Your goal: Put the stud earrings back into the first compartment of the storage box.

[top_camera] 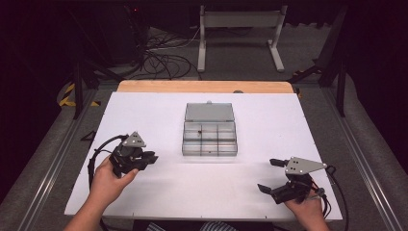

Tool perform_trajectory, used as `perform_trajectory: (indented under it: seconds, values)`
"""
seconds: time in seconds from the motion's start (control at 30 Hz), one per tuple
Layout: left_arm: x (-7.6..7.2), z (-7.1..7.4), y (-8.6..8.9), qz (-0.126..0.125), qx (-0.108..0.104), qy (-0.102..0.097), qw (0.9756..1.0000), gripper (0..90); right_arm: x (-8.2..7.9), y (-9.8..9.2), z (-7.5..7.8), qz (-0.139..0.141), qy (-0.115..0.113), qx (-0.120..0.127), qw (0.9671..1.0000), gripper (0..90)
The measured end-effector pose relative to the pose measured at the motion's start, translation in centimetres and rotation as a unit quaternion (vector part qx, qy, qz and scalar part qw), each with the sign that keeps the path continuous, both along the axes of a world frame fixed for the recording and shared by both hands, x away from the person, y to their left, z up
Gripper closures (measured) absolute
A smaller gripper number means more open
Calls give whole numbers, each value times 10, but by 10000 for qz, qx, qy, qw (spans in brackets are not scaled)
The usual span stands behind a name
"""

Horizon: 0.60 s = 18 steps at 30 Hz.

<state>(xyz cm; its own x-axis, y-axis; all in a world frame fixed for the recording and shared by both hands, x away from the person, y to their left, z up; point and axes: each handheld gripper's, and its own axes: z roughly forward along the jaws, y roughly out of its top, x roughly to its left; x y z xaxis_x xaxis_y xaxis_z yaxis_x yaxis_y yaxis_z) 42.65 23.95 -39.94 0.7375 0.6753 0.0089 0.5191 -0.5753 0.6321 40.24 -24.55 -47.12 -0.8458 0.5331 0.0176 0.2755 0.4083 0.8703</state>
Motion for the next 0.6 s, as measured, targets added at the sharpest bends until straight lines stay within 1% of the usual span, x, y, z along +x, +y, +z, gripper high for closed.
perform_trajectory:
  seconds: [0.03,0.2,0.37,0.6]
  values:
    - [1,2,-2,-9,-33,12,10000,761,0,0,0,-1,-1,2,10000,27]
    - [9,13,-9,-32,-80,-81,9999,760,0,0,0,-3,-1,7,10000,27]
    - [17,20,-17,-86,-143,-69,9998,759,0,0,0,-7,-5,2,10000,27]
    - [31,27,-27,-95,-216,-57,9997,759,0,-1,0,-1,0,2,10000,27]
